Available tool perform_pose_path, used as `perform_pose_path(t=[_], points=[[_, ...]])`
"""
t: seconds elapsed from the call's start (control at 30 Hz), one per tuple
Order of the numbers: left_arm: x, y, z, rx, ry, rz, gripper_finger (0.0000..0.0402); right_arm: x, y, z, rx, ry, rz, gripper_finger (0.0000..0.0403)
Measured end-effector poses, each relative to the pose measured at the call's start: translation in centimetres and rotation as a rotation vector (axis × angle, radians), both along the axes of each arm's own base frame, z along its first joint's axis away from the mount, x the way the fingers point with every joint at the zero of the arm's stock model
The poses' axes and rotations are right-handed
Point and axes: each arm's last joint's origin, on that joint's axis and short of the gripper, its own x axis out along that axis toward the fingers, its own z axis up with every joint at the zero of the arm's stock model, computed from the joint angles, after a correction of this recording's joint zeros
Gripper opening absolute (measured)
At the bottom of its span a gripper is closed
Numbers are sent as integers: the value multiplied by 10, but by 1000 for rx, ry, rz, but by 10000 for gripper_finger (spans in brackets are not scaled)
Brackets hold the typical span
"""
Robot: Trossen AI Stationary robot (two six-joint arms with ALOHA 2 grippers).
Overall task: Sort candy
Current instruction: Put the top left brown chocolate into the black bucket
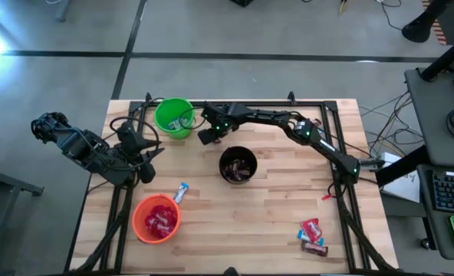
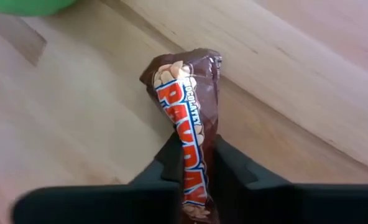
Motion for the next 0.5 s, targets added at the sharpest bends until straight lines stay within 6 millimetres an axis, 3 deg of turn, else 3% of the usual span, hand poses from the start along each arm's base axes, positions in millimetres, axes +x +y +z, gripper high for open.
perform_pose_path(t=[0.07, 0.33, 0.5], points=[[0, 0, 0, 4, 3, -3, 87, 1, 0, 1, -1, -7, 1, 24], [0, 0, 0, 16, 10, -11, 87, 0, 0, 3, -1, -4, 2, 19], [0, 0, 0, 26, 17, -18, 87, -6, 2, 23, -38, -3, 30, 18]])
